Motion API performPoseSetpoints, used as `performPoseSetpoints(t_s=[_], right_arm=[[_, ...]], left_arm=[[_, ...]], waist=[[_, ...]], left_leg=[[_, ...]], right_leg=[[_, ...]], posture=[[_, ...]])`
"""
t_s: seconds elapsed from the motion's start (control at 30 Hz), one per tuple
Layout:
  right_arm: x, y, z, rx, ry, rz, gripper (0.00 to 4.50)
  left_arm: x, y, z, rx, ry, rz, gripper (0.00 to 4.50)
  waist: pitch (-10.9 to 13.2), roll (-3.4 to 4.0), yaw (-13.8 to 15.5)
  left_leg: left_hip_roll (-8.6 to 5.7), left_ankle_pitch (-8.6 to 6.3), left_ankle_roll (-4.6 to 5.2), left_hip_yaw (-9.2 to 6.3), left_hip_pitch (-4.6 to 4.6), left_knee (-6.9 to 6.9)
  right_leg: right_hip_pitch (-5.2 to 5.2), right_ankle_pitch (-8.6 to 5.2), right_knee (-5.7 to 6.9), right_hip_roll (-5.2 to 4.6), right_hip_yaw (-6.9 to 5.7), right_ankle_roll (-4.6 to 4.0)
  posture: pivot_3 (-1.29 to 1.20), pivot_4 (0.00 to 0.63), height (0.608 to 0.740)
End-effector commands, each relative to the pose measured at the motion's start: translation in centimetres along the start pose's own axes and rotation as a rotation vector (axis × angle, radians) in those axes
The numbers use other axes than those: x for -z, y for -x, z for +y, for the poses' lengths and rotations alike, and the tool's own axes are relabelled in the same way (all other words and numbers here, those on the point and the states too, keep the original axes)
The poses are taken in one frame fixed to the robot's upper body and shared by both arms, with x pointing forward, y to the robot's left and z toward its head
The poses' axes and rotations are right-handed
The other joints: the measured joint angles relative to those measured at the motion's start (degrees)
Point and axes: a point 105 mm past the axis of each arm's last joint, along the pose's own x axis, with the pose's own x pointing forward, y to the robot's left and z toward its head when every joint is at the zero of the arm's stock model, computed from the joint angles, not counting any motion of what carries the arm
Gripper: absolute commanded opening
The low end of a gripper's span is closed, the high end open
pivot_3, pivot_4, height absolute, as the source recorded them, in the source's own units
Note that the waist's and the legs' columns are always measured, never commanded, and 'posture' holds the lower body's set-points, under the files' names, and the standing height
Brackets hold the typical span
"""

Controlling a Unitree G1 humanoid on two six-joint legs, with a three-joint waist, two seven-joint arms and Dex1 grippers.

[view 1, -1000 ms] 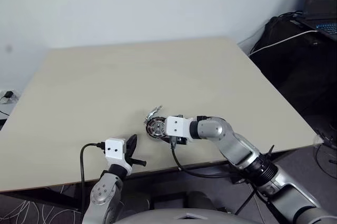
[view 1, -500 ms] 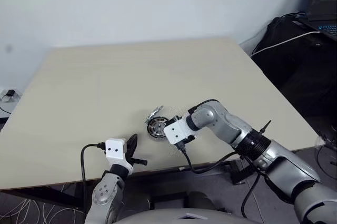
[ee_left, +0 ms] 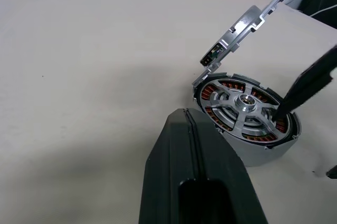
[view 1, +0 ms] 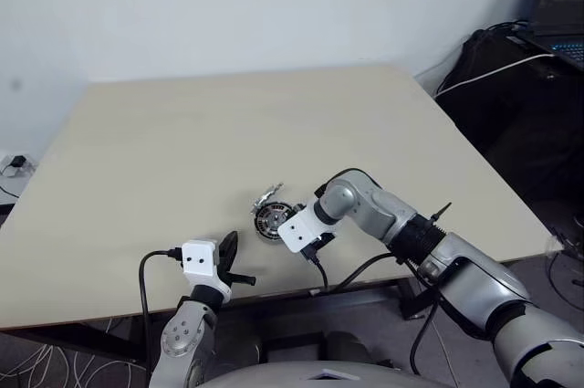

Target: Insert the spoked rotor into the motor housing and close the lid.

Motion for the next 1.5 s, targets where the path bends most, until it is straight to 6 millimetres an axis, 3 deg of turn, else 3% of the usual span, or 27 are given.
performPoseSetpoints(t_s=[0.03, 0.37, 0.47, 0.77, 1.07, 1.27, 1.5], right_arm=[[-0.1, 0.6, -1.0, 0.014, 0.024, 0.01, 3.46], [0.4, 0.2, -1.3, -0.002, 0.016, 0.03, 3.46], [0.6, 0.1, -1.3, 0.0, 0.011, 0.032, 2.88], [0.8, 0.1, -1.3, 0.022, -0.007, 0.026, 0.17], [0.2, 0.3, -1.7, 0.086, -0.095, -0.051, 0.12], [-1.9, 2.1, -2.7, 0.246, -0.315, -0.231, 0.12], [-1.6, 4.2, -1.6, 0.363, -0.736, -0.227, 0.12]], left_arm=[[-0.9, -0.1, -0.1, -0.004, 0.003, -0.046, 0.0], [-1.1, -0.1, -0.2, -0.009, 0.007, -0.059, 0.0], [-1.2, -0.2, -0.1, -0.012, 0.009, -0.062, 0.0], [-1.3, -0.3, -0.1, -0.007, 0.01, -0.065, 0.0], [-1.2, -0.5, 0.0, -0.006, 0.012, -0.063, 0.0], [-1.1, -0.6, 0.0, 0.002, 0.015, -0.058, 0.0], [-0.9, -0.9, -0.2, 0.017, 0.026, -0.052, 0.0]], waist=[[-0.01, 0.01, 0.0], [-0.12, 0.13, -0.3], [-0.19, 0.22, -0.3], [-0.32, 0.28, -0.24], [-0.34, 0.26, -0.22], [-0.33, 0.25, -0.16], [-0.32, 0.24, 0.63]], left_leg=[[0.0, 0.0, 0.0, 0.0, 0.0, 0.0], [0.01, 0.01, -0.03, 0.0, 0.11, 0.0], [0.02, 0.02, -0.03, 0.0, 0.15, 0.01], [0.01, 0.02, -0.04, -0.01, 0.15, -0.01], [0.01, 0.04, -0.07, -0.02, 0.14, 0.01], [0.03, 0.04, -0.06, -0.04, 0.02, 0.0], [-0.02, 0.01, -0.04, -0.07, -0.28, 0.04]], right_leg=[[0.0, 0.0, 0.0, 0.0, 0.0, 0.0], [0.06, 0.0, 0.07, 0.03, 0.01, -0.01], [0.09, 0.0, 0.08, 0.04, 0.02, -0.02], [0.09, -0.01, 0.08, 0.04, 0.02, -0.03], [0.1, 0.01, 0.08, 0.04, 0.01, -0.02], [-0.01, 0.01, 0.08, 0.06, 0.02, -0.06], [-0.26, 0.02, 0.05, -0.05, -0.01, -0.06]], posture=[[0.0, 0.0, 0.74], [0.0, 0.0, 0.74], [0.0, 0.0, 0.74], [0.0, 0.0, 0.74], [0.0, 0.0, 0.74], [0.0, 0.0, 0.74], [0.0, 0.0, 0.74]])
